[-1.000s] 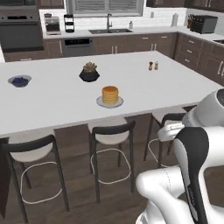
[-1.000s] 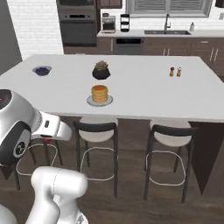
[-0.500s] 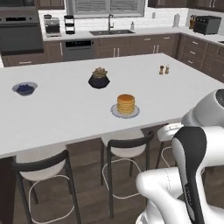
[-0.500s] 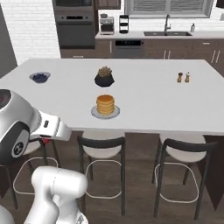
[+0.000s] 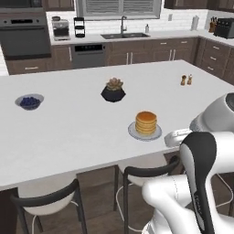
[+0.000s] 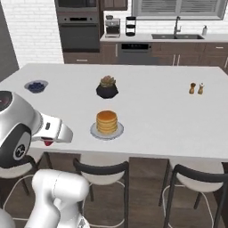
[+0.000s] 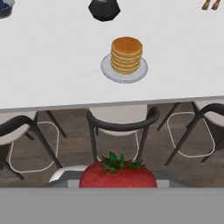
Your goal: Take the strawberry from the fridge and place it on top of the pancake, located on the dining counter.
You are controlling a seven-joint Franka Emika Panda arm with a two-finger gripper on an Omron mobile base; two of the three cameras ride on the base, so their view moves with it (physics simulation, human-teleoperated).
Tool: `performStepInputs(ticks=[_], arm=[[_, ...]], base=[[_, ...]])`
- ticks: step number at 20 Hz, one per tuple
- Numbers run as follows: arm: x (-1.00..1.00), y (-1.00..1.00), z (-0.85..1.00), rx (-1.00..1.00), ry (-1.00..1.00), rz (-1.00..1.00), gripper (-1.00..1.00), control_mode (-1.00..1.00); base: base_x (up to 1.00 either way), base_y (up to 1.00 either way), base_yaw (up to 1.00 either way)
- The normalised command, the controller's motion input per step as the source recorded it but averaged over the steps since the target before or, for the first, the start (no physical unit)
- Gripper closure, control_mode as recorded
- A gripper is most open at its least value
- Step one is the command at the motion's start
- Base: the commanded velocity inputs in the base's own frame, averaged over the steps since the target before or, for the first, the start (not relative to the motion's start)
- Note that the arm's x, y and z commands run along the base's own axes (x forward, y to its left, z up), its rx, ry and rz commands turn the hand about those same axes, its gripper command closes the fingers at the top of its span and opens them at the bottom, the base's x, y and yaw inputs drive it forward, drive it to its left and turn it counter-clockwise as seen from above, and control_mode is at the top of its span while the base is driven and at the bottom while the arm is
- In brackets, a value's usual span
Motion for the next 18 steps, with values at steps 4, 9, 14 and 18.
performStepInputs(ticks=[4, 9, 14, 18], arm=[[0.0, 0.0, 0.0, 0.0, 0.0, 0.0, 1.0, 1.0], [0.0, 0.0, 0.0, 0.0, 0.0, 0.0, 1.0, 1.0], [0.0, 0.0, 0.0, 0.0, 0.0, 0.0, 1.0, 1.0], [0.0, 0.0, 0.0, 0.0, 0.0, 0.0, 1.0, 1.0]], base=[[0.21, -0.38, 0.0], [0.1, -0.23, 0.01], [0.04, -0.23, 0.0], [0.02, -0.58, 0.01]])
